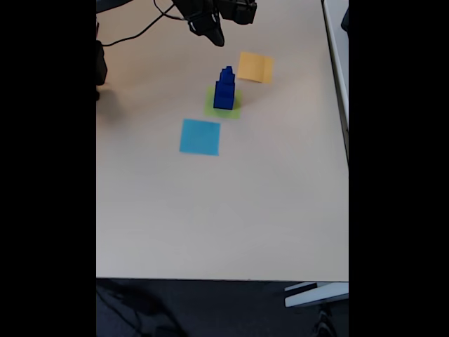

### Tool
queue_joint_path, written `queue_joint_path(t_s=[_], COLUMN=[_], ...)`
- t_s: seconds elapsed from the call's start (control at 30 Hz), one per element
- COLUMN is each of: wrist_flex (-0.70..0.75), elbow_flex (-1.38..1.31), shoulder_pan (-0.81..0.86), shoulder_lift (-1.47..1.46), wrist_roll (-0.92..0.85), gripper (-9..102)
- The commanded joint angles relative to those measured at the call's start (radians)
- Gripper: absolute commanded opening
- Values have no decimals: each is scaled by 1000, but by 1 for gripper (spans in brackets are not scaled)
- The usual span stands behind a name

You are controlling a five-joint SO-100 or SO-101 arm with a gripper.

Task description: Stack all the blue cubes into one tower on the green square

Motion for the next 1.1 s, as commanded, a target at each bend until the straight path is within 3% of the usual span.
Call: queue_joint_path(t_s=[0.0, 0.5, 1.07], wrist_flex=[-21, 2, 77], elbow_flex=[-9, -35, -5], shoulder_pan=[0, 0, -15], shoulder_lift=[77, 89, 186], wrist_roll=[-20, -120, -387], gripper=[0, 0, 0])
